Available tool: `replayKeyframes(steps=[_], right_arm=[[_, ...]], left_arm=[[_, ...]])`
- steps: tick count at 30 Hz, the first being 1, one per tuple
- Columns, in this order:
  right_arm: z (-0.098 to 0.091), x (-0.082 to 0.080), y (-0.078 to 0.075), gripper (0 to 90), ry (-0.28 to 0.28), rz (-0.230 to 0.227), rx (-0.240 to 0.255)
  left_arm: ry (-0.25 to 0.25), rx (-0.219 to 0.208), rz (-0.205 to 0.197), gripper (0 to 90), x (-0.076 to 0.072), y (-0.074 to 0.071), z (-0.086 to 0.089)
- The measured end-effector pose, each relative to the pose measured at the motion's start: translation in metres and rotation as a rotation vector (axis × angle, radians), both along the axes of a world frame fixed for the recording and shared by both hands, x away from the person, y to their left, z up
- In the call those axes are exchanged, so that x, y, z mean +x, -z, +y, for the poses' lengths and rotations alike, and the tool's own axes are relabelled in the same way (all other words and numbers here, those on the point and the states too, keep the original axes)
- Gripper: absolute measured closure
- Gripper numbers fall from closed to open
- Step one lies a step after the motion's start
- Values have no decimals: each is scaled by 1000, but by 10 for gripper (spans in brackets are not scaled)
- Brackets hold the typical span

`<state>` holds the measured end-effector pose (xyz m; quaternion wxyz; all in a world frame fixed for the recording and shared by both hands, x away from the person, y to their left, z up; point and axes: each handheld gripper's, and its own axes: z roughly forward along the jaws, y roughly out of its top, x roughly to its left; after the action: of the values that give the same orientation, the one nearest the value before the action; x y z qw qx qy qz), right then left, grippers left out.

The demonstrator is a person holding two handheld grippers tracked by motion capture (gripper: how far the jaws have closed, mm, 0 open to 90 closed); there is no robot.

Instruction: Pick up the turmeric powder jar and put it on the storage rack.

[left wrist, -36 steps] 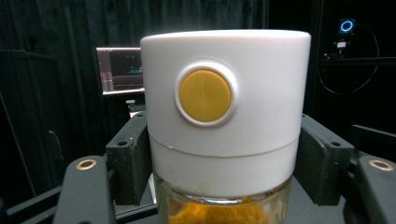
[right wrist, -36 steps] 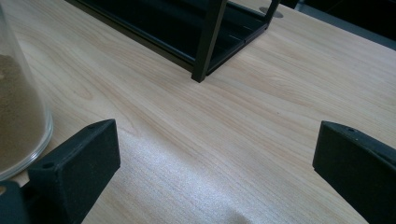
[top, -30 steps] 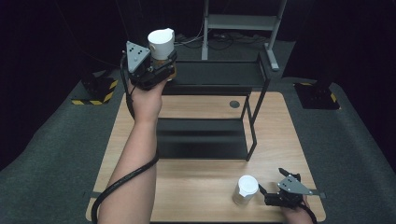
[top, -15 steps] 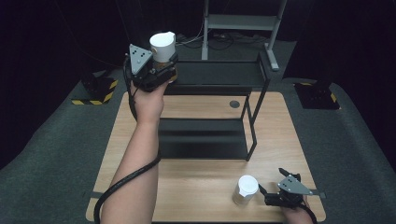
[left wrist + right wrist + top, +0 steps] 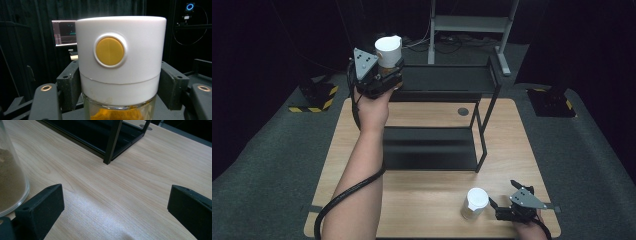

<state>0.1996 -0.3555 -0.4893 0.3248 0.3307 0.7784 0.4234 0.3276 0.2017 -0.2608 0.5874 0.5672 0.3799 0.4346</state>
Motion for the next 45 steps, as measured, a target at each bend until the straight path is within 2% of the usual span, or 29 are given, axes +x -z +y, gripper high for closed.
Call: replayKeyframes(steps=[3,24,27,28,29,31,35,42,45], right_arm=[[0,0,0,0,-1,0,-1],[0,0,0,0,-2,-2,-3],[0,0,0,0,-3,-1,-4],[0,0,0,0,-3,1,-1],[0,0,0,0,-3,1,-1],[0,0,0,0,-2,1,0],[0,0,0,0,-2,-2,-4],[2,-1,0,0,-3,-5,-12],[2,-1,0,0,-1,-7,-15]], left_arm=[[-4,-13,3,306,1,1,0],[18,-24,-2,301,5,4,5],[17,-23,0,271,4,1,5],[17,-26,3,218,4,0,6],[13,-26,4,218,4,-2,5],[-4,-21,8,97,2,-4,2],[-16,3,32,5,1,-8,-2],[-26,-7,34,4,-4,-10,-2],[-25,3,39,4,-6,-12,-3]])
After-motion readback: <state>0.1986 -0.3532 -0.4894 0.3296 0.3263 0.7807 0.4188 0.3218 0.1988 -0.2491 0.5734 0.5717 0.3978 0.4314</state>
